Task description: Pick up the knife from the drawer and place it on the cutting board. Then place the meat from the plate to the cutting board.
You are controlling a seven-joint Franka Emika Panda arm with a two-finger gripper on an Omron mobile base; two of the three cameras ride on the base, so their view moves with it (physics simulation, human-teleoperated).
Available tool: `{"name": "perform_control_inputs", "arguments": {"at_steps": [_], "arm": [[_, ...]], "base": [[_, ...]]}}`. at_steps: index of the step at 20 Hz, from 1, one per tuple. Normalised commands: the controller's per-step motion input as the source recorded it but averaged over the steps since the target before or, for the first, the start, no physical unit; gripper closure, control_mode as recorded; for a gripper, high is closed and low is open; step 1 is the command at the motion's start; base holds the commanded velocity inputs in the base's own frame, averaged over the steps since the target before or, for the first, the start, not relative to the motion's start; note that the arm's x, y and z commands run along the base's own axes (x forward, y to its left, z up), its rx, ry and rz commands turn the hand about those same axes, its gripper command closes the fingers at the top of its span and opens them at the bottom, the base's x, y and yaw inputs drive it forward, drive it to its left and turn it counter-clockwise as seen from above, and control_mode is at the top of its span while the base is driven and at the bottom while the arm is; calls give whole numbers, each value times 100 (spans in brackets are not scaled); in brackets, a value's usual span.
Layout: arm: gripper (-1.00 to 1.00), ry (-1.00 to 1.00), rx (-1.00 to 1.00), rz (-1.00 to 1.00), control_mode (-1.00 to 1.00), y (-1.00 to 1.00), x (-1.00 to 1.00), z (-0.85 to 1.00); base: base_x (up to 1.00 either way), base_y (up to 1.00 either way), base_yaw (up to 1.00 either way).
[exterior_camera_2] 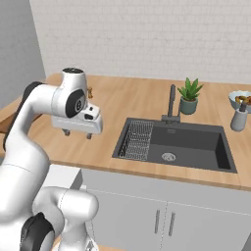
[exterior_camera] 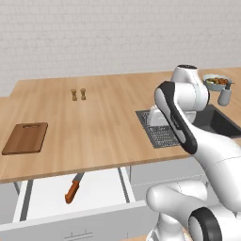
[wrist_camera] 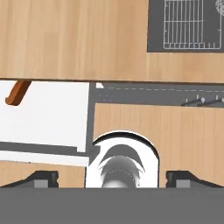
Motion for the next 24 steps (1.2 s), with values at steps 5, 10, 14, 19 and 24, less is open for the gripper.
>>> {"name": "perform_control_inputs", "arguments": {"at_steps": [5, 10, 14, 19, 24], "arm": [[-100, 13, 0, 0, -100, 10, -22, -36], [-100, 15, 0, 0, -100, 53, -1, -42], [-100, 15, 0, 0, -100, 59, 0, -36], [-100, 13, 0, 0, -100, 42, -3, -18], [-100, 7, 0, 0, -100, 34, -15, -14]], "base": [[0, 0, 0], [0, 0, 0], [0, 0, 0], [0, 0, 0], [0, 0, 0]]}}
